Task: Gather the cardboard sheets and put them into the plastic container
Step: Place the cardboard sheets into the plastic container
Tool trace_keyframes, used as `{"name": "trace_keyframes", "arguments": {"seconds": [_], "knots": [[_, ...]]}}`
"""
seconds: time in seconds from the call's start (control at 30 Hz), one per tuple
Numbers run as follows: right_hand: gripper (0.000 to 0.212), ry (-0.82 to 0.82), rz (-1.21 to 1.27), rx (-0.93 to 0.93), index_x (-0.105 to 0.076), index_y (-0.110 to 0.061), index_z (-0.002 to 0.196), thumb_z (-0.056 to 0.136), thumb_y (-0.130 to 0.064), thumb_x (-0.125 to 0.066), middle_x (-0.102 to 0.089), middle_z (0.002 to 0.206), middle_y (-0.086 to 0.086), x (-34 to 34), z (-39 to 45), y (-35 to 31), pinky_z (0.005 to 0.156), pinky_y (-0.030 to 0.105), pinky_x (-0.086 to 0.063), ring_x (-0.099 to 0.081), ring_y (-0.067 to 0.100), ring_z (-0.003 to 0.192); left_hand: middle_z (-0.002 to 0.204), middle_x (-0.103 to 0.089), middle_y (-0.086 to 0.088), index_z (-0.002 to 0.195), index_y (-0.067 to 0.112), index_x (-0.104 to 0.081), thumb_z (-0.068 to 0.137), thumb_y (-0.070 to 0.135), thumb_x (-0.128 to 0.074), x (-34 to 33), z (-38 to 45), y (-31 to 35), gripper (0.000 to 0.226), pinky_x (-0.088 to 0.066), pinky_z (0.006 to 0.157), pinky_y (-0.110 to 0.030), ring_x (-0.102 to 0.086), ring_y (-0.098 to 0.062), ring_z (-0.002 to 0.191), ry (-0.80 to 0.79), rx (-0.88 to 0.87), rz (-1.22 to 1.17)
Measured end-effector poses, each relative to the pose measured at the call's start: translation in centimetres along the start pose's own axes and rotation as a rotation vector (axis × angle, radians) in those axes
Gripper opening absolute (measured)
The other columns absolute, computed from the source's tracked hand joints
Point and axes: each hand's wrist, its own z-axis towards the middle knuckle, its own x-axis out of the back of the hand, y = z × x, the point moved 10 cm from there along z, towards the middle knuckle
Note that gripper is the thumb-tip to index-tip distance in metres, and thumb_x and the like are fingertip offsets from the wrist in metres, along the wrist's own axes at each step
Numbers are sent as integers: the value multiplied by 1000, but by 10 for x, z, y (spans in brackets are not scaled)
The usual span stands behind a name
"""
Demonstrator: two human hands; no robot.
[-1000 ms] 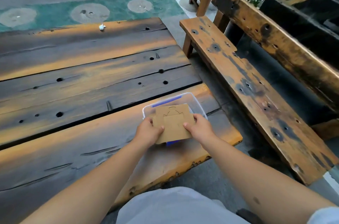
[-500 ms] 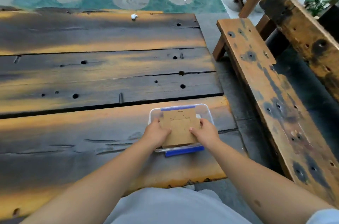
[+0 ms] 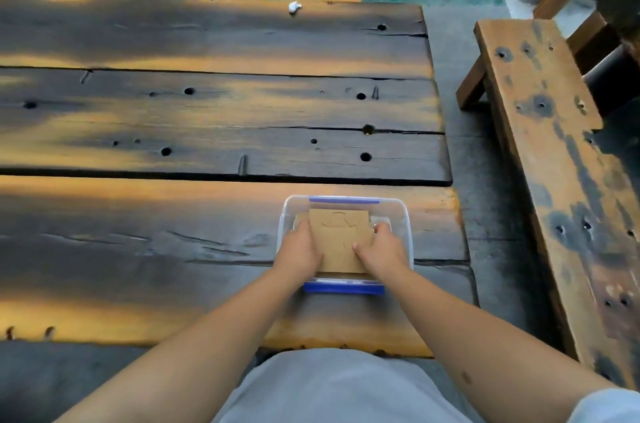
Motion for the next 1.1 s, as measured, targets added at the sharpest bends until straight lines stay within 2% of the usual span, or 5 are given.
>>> {"name": "trace_keyframes", "arguments": {"seconds": [0.1, 0.47, 0.63, 0.8, 1.1], "knots": [[43, -9, -20, -14, -49, -15, 116, 84, -36, -69, -66, 112, 9, -4, 8, 4, 81, 38, -50, -62, 31, 105, 116, -61, -17, 125, 8, -43, 87, 9, -58, -7, 4, -1, 40, -50, 90, -43, -59, -33, 106, 12, 31, 68], [41, 1, -66, -17, -54, -16, 118, 85, -35, -70, -62, 115, 6, -11, 17, 8, 81, 40, -54, -63, 29, 103, 122, -52, -19, 114, 6, -45, 87, 14, -62, -23, 18, -13, 33, -45, 96, -45, -53, -35, 113, 4, 51, 172], [36, -20, -84, -26, -54, -16, 115, 87, -33, -68, -63, 115, 7, -13, 20, 9, 73, 34, -51, -60, 24, 93, 126, -42, -16, 120, 8, -42, 89, 19, -60, -25, 18, -15, 37, -45, 96, -45, -48, -35, 113, 28, 68, 236], [48, 49, -174, 12, -43, -15, 125, 86, -31, -67, -46, 133, 8, -6, 14, 0, 89, 46, -52, -55, 32, 114, 131, -34, -16, 129, 7, -35, 89, 19, -62, -22, 15, -9, 50, -46, 91, -44, -48, -36, 109, 53, -1, 281], [57, 41, -150, 218, -42, -18, 134, 86, -40, -63, -41, 139, 1, 11, -5, -13, 93, 41, -48, -50, 24, 122, 148, -28, -5, 139, 17, -33, 86, 40, -58, 19, -6, 20, 63, -47, 93, -41, -42, -26, 128, 166, -291, 297]]}}
